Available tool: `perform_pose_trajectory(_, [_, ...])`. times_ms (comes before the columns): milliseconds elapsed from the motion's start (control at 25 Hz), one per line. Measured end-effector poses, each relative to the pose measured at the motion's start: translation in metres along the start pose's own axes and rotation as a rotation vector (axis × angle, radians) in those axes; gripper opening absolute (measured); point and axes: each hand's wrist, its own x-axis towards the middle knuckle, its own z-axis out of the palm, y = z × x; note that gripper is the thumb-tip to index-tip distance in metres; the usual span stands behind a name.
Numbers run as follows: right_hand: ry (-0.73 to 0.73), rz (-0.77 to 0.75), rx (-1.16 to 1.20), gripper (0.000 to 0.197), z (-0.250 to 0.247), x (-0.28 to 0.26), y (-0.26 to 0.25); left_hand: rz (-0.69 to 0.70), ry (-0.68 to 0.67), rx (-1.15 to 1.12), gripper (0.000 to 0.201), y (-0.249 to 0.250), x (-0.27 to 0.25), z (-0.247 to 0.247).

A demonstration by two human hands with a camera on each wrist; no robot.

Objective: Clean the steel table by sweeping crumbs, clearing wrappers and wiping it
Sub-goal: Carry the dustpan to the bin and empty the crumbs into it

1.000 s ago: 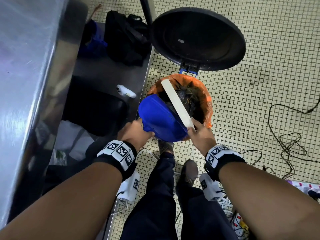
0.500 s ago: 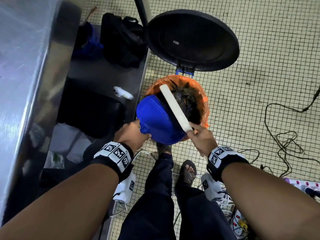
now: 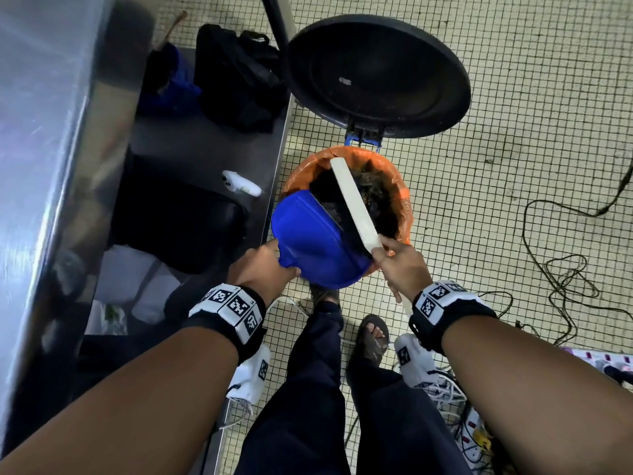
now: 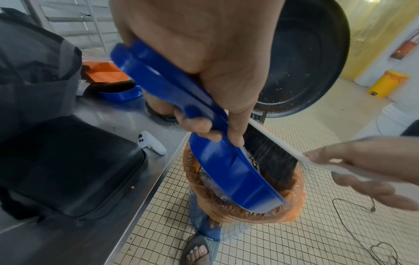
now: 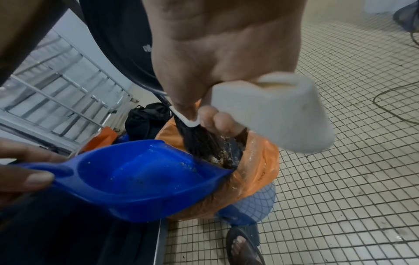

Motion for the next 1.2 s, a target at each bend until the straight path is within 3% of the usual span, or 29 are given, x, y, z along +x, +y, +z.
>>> perform_pose_trajectory(200, [-0.104, -0.036, 0.001, 0.039, 0.003, -0.011, 0.008, 0.004, 0.016, -0.054, 0.038, 0.004, -0.002, -0.003])
perform_pose_trajectory(560, [0.042, 0.102, -0.077, 0.046, -0.023, -0.016, 0.008, -0.023, 0.018, -0.101, 0.039, -0.007, -0.016, 0.002])
perform_pose_trajectory(800, [0.067, -0.015, -0.144, 0.047, -0.060, -0.028, -0.020, 0.003, 0.094, -0.179, 0.042, -0.001, -0.033, -0.032])
perform_pose_trajectory(1200, [0.217, -0.244, -0.093, 0.044, -0.139, -0.086, -0.115, 0.098, 0.332, -0.241, 0.051, 0.040, -0.088, -0.139])
